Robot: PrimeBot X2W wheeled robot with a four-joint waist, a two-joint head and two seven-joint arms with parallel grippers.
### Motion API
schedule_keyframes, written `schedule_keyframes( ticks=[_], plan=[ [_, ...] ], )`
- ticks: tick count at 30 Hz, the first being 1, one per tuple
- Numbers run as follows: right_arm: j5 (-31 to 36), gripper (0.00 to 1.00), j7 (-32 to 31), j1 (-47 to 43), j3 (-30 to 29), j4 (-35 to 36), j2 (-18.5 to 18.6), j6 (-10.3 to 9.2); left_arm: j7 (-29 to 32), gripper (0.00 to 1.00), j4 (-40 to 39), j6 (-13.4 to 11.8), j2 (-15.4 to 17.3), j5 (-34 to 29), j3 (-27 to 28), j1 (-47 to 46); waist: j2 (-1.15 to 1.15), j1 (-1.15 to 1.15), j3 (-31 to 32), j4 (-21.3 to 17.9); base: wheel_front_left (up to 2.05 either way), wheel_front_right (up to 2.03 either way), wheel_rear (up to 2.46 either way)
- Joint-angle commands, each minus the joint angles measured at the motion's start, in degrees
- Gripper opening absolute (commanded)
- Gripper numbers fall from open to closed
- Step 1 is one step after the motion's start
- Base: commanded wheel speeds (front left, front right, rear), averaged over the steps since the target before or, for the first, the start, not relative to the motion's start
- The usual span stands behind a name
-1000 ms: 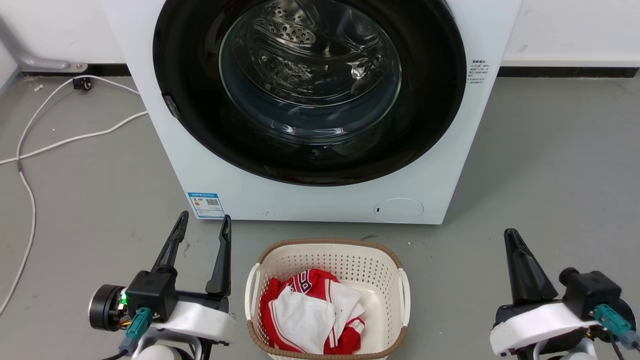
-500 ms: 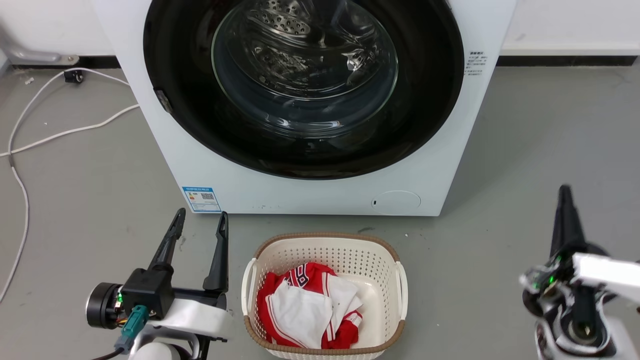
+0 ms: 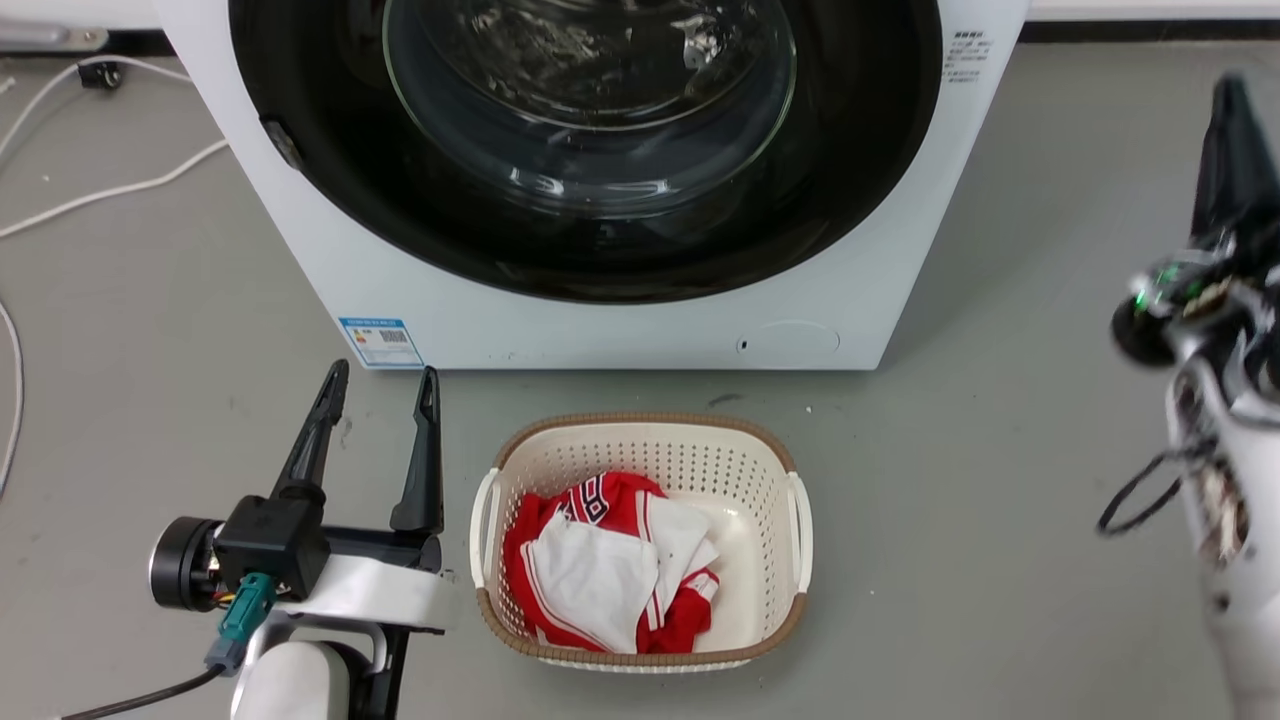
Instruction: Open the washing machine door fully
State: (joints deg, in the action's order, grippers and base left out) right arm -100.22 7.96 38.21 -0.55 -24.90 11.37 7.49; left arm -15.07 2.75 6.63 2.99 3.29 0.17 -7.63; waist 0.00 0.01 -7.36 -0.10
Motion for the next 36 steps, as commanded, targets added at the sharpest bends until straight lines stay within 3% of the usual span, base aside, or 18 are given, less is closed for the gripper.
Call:
schedule_keyframes(
  ticks=[1, 6, 11, 23, 36],
  plan=[
    [0.34, 0.00, -0.34, 1.44, 0.56, -0.85, 0.74, 0.00, -0.16, 1.00, -0.22, 0.18, -0.01, 0.04, 0.01, -0.73, 0.00, -0.01, -0.74, 0.17, 0.00, 0.00, 0.00],
    [1.94, 0.00, -3.75, 14.09, 4.65, -11.49, 5.85, 0.00, -0.16, 1.00, -0.77, 0.32, -0.03, 0.23, -0.21, -2.25, 0.00, -0.01, -2.99, 1.03, 0.00, 0.00, 0.00],
    [4.42, 0.00, -8.59, 26.12, 9.53, -22.02, 8.58, 0.00, -0.16, 1.00, -1.72, 0.49, -0.05, 0.28, -0.50, -3.79, 0.00, -0.01, -5.42, 1.92, 0.00, 0.00, 0.00],
    [11.14, 0.00, -24.53, 45.15, 20.94, -41.29, 6.03, 0.00, -0.16, 1.00, -4.12, 0.68, -0.03, 0.19, -1.14, -7.21, 0.00, -0.01, -11.71, 2.94, 0.00, 0.00, 0.00],
    [14.65, 0.00, -23.78, 51.46, 23.40, -48.47, 4.44, 0.00, -0.16, 1.00, -4.72, 0.84, -0.04, 0.91, -2.42, -9.96, 0.00, -0.01, -16.42, 4.17, 0.00, 0.00, 0.00]
  ],
)
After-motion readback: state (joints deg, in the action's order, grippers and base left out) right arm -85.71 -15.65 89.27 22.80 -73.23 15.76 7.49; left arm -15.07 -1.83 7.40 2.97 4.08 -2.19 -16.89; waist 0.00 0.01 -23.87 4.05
